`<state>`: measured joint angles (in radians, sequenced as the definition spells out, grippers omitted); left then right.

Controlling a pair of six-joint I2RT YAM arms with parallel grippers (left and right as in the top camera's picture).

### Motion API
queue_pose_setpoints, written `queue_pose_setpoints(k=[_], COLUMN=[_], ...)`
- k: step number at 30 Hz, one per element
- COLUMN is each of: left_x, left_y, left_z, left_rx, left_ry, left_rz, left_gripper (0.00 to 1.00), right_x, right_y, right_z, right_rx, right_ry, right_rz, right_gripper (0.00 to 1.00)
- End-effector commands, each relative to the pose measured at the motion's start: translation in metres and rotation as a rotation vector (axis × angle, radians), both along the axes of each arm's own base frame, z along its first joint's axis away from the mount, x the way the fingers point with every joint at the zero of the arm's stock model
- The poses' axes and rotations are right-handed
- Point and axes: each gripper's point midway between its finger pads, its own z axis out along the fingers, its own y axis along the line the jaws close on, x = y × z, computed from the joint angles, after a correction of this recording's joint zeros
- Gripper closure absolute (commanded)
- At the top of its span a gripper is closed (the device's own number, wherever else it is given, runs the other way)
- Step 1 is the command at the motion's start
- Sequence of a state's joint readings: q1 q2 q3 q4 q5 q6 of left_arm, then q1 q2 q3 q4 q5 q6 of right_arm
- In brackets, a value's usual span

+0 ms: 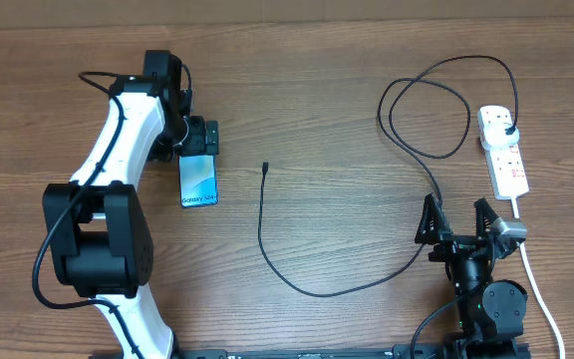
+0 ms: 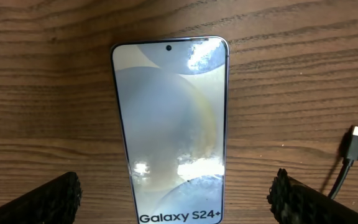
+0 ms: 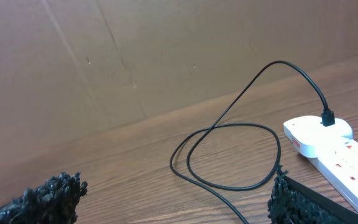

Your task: Plug charger to phone and switch on socket

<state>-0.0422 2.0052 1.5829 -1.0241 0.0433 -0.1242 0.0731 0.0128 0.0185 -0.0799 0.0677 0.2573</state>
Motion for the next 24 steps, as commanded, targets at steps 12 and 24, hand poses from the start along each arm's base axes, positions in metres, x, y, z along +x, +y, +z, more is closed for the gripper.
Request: queue_pose_setpoints(k=[12, 24], left_x=[-0.01, -0.016], left_y=[-0.003, -0.004], left_z=[-0.048, -0.07], left_rx=[0.057, 0.057], left_ry=[0.121, 0.179], left_rz=[-0.021, -0.054], left_gripper=[0.0, 0.02], right_x=[0.0, 0.0], right_y=[-0.001, -0.001], right_z=[-0.002, -0.002], right_rx=[-0.004, -0.004], right_ry=[-0.004, -0.004], right_rz=[-0.006, -0.006], right_gripper=[0.0, 0.0])
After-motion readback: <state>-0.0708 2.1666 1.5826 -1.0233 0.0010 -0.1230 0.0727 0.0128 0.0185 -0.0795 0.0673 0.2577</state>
